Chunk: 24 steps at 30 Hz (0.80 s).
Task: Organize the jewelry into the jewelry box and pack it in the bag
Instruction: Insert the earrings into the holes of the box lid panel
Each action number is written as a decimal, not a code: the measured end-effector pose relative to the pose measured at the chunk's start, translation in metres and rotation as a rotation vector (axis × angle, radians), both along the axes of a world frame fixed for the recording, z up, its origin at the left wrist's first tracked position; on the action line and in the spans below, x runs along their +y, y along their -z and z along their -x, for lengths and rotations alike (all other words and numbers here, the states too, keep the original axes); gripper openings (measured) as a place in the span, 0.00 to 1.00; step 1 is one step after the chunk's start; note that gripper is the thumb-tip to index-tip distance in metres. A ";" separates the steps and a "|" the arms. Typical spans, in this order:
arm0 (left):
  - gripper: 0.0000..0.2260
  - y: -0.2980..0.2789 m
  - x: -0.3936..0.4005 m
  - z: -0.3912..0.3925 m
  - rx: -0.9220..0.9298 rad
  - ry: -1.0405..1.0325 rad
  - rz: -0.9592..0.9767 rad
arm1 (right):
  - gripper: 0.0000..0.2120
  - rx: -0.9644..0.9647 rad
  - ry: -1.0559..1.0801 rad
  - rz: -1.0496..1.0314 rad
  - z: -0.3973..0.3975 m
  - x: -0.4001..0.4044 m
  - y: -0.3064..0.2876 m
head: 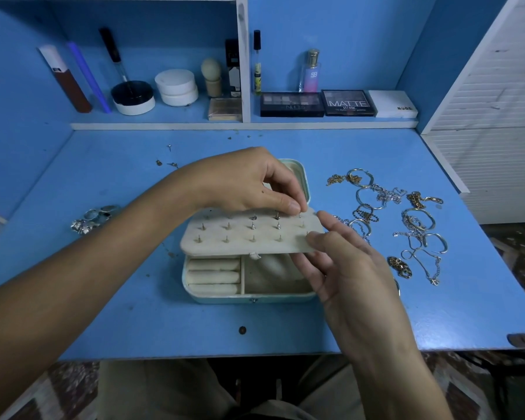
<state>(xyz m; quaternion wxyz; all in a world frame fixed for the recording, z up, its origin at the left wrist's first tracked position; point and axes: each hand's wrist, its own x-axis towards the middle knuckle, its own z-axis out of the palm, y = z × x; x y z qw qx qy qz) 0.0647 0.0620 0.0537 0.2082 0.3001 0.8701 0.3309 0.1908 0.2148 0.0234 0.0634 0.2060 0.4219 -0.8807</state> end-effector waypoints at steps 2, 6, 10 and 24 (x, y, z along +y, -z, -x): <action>0.04 -0.002 0.002 0.000 0.008 0.014 0.031 | 0.13 -0.003 -0.003 -0.005 0.000 0.000 0.000; 0.04 -0.004 0.005 0.002 0.030 0.048 0.108 | 0.12 -0.002 -0.002 0.000 0.000 0.000 -0.001; 0.04 -0.009 0.007 0.001 0.039 0.037 0.122 | 0.13 0.016 -0.016 0.004 0.000 0.000 0.000; 0.03 -0.014 0.015 -0.001 0.057 0.034 0.214 | 0.14 0.021 0.000 0.024 -0.001 -0.001 0.000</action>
